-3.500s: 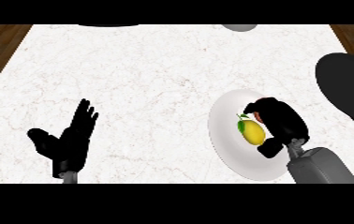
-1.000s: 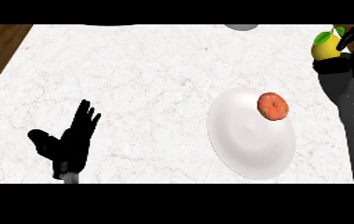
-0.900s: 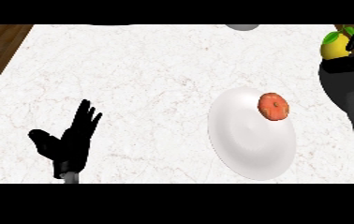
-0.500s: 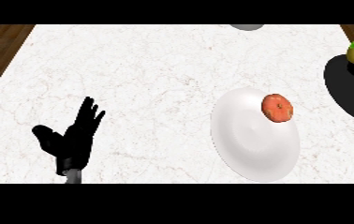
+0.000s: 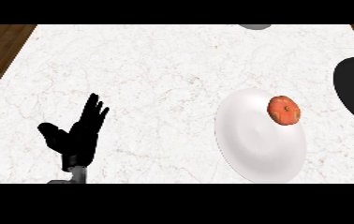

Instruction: Pick the lemon from the plate and place it in the pan

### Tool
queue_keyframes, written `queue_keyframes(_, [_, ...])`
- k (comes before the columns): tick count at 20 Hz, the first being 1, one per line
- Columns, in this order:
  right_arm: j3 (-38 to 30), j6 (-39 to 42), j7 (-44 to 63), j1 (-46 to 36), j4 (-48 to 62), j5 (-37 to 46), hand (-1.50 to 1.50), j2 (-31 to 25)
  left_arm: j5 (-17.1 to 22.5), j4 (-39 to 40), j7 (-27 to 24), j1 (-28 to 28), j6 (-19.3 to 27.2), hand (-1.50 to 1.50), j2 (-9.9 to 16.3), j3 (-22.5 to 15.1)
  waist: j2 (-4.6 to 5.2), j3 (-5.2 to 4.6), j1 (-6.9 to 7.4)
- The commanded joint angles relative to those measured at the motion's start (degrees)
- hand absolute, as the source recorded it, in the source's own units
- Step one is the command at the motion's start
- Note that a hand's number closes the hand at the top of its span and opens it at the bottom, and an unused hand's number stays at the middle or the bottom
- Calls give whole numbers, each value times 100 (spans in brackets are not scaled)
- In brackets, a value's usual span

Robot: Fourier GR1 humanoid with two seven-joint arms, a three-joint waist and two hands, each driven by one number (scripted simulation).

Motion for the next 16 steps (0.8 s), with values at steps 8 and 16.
queue_keyframes(8, [-681,-126,-1341,-142,882,-668,-150,-118,9,145,125,178,-79,0,-68,-122,55,3,66])
queue_keyframes(16, [-2142,1167,-2625,-467,896,-2413,-150,-367,48,74,196,211,-37,0,-19,-12,-4,2,-136])
